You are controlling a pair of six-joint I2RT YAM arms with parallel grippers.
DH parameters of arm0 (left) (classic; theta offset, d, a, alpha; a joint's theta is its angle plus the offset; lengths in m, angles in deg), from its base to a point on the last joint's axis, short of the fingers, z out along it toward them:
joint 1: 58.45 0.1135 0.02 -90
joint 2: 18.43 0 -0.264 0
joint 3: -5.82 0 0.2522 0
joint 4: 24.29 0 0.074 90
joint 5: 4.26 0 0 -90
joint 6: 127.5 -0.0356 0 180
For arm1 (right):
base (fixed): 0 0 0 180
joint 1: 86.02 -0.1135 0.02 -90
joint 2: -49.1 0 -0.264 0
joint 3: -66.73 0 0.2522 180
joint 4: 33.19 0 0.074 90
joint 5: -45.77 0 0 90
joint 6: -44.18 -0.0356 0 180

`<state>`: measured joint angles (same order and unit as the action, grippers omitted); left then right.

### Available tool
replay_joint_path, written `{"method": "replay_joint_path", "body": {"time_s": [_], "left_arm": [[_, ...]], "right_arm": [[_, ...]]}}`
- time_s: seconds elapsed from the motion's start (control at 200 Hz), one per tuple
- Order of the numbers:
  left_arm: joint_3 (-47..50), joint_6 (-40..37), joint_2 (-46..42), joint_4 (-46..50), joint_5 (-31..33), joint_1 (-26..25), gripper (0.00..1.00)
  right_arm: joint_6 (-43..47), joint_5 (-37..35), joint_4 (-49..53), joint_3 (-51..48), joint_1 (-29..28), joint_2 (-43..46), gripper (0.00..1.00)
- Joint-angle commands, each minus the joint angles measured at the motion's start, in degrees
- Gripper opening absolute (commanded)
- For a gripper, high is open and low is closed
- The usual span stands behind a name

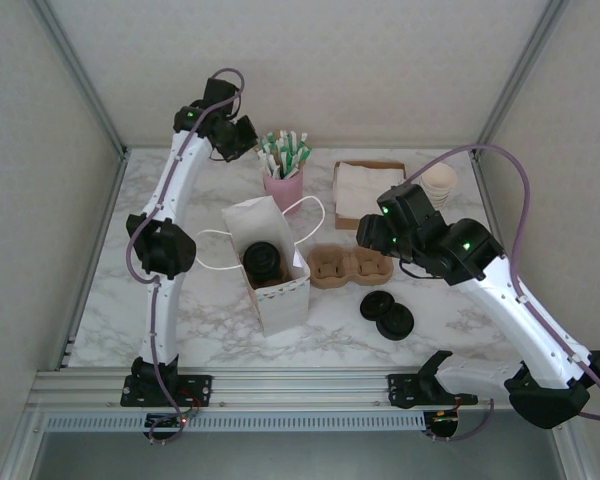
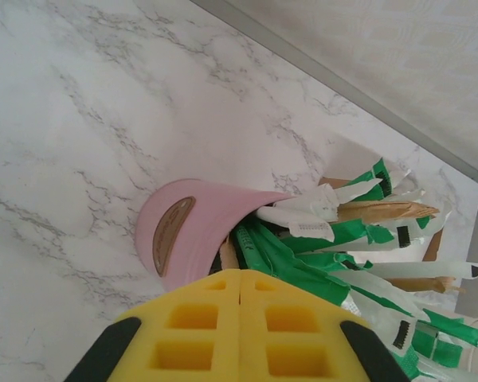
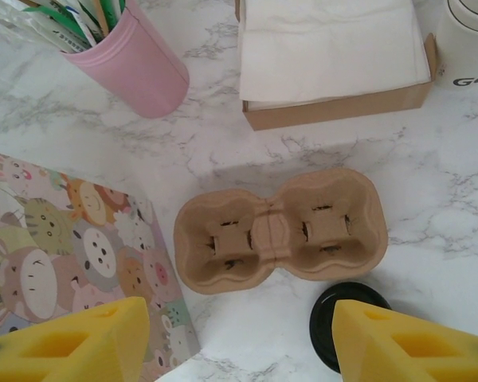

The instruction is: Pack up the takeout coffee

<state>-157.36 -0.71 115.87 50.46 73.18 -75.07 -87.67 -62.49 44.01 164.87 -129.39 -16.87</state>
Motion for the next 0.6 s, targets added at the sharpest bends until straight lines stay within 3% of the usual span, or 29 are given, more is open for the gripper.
{"method": "replay_joint_path", "body": {"time_s": [0.0,0.596], "left_arm": [[-1.68,-1.82,-3.42,2.51,1.28,0.43,0.00],[-1.66,-4.49,-13.12,4.76,1.08,0.45,0.00]], "right_arm": [[-0.80,-1.94,1.33,-0.60,0.35,1.00,0.63],[0.41,-1.68,0.88,-3.39,0.31,1.39,0.64]]}}
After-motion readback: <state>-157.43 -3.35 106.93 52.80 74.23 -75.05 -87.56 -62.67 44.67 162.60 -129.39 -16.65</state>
